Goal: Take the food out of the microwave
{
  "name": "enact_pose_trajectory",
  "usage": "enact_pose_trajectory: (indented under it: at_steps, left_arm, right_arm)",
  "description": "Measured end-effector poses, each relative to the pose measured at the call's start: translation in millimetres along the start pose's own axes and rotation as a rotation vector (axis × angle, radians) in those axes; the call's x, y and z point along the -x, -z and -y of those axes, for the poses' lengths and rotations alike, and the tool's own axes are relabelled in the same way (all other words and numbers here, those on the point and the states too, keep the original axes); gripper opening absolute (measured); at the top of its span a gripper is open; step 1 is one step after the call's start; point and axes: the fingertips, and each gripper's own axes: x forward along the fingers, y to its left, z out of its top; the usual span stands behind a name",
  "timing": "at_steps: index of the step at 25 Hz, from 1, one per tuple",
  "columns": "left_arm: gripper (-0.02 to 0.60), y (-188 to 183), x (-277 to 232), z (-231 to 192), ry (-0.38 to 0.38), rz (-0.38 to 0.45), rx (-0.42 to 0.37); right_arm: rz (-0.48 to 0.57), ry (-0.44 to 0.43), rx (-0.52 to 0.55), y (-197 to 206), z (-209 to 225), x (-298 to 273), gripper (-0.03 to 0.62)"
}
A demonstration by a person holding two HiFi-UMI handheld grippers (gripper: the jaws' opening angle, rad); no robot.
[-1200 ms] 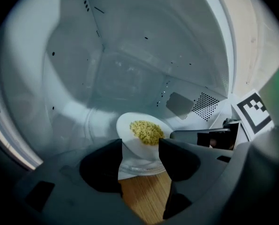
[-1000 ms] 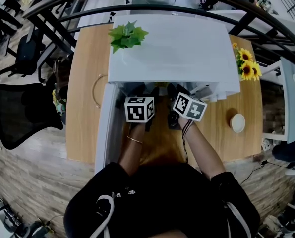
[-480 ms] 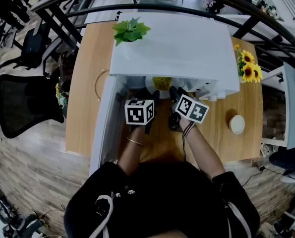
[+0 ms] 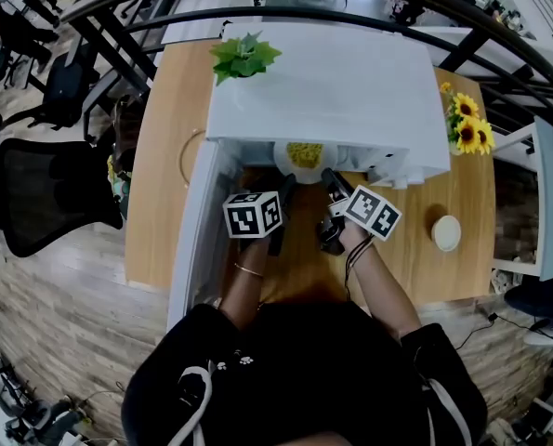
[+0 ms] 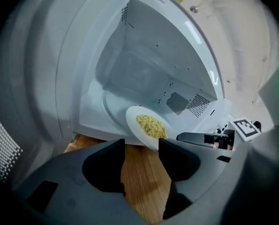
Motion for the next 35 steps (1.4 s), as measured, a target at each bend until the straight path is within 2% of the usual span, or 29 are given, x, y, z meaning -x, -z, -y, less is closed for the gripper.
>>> enact_pose_trajectory:
  at_steps: [5,8,10,13,17,26,35]
  left_arm:
    - [0.221,-2.2,-4.9,8.9,0.101,0.030,0.205]
    - [0.211,-2.5,-9.1,10.8,0.124,0.032,0.257]
    - [0.173,-1.9,-11.0,11.1,0.130,0.030,0.280]
    - [0.110,-0.6,-12.8,9.1,0.121,0.021,0.284]
    - [0.095,-0.6,-10.4,10.0,0.133,0.019,0.290]
    - [0.084,-5.3,8.2,25.5,0.184,0.039,0.227]
    - [0.083,-0.9,34.4,43.5,0.243,0.082,0.231]
  right_arm:
    - [-0.006,-0.097,-0.199,9.0,-3.3,-8.1,0.128]
    - [-0.005,-0.117,-0.245,12.8,-4.7,-11.8,0.101]
    - [-0.008,-0.121,-0.247,14.2,-6.1,-12.9,0.065]
    - [-0.008,-0.125,-0.261,14.6,-8.2,-14.7,0.048]
    - [0.010,-0.132,-0.303,15.8,-7.5,-13.7,0.043]
    - [0.061,-0.160,-0.366,19.3,-15.0,6.8,0.041]
    - [0.086,-0.200,-0.364,22.7,-28.2,37.2,0.037]
